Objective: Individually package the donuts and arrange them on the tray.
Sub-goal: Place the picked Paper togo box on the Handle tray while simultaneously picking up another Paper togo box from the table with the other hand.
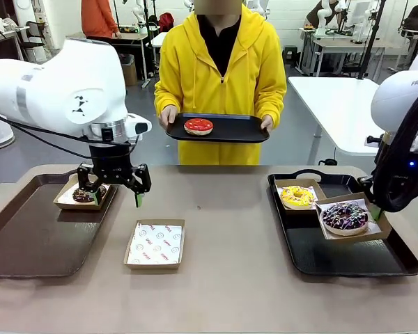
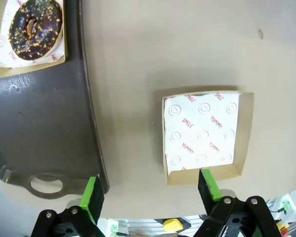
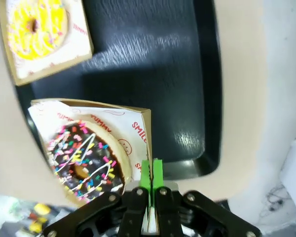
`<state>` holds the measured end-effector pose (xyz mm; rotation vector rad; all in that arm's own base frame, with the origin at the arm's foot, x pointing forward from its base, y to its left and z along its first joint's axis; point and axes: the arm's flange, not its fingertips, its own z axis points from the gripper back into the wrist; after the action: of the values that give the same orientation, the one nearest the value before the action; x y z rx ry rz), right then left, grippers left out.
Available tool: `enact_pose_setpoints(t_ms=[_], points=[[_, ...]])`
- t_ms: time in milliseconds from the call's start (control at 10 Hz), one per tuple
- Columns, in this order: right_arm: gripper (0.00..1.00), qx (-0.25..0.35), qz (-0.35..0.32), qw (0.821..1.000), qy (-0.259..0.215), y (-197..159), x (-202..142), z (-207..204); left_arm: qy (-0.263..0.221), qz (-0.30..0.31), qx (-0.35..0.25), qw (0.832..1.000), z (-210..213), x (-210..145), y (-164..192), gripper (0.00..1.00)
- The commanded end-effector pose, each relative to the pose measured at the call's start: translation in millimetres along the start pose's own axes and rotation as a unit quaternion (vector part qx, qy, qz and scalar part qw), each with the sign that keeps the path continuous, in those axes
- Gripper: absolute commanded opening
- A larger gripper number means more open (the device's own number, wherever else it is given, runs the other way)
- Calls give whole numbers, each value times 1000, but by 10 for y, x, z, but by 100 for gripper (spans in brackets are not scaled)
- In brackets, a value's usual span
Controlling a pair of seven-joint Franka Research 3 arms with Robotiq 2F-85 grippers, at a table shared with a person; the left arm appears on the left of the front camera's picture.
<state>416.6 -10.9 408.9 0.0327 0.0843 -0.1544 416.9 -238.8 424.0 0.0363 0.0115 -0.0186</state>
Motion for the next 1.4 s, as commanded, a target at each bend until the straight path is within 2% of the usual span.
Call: enact_pose_setpoints(t_ms=[0,500,600,700,1100,1200,1300], points=[[1,22,-1,1000,-22,-55,-15,-235,-2,6,13,1000,-67,79,-156,100],[1,17,-24,999,-39,-46,-10,-533,1,5,7,1000,-291,16,-204,100],[1,15,-39,998,-40,-18,-48,-457,25,1,-22,999,-228,-19,-227,100],[1,12,-16,999,-29,-75,-6,-507,19,-9,3,1000,-262,40,-175,100],[1,12,-20,999,-30,-67,-8,-499,21,-7,-3,1000,-261,36,-186,100],[1,14,16,999,-39,-43,3,-491,11,10,2,1000,-287,42,-152,100],[1,22,18,999,-38,-39,25,-490,-2,27,5,1000,-305,24,-132,100]])
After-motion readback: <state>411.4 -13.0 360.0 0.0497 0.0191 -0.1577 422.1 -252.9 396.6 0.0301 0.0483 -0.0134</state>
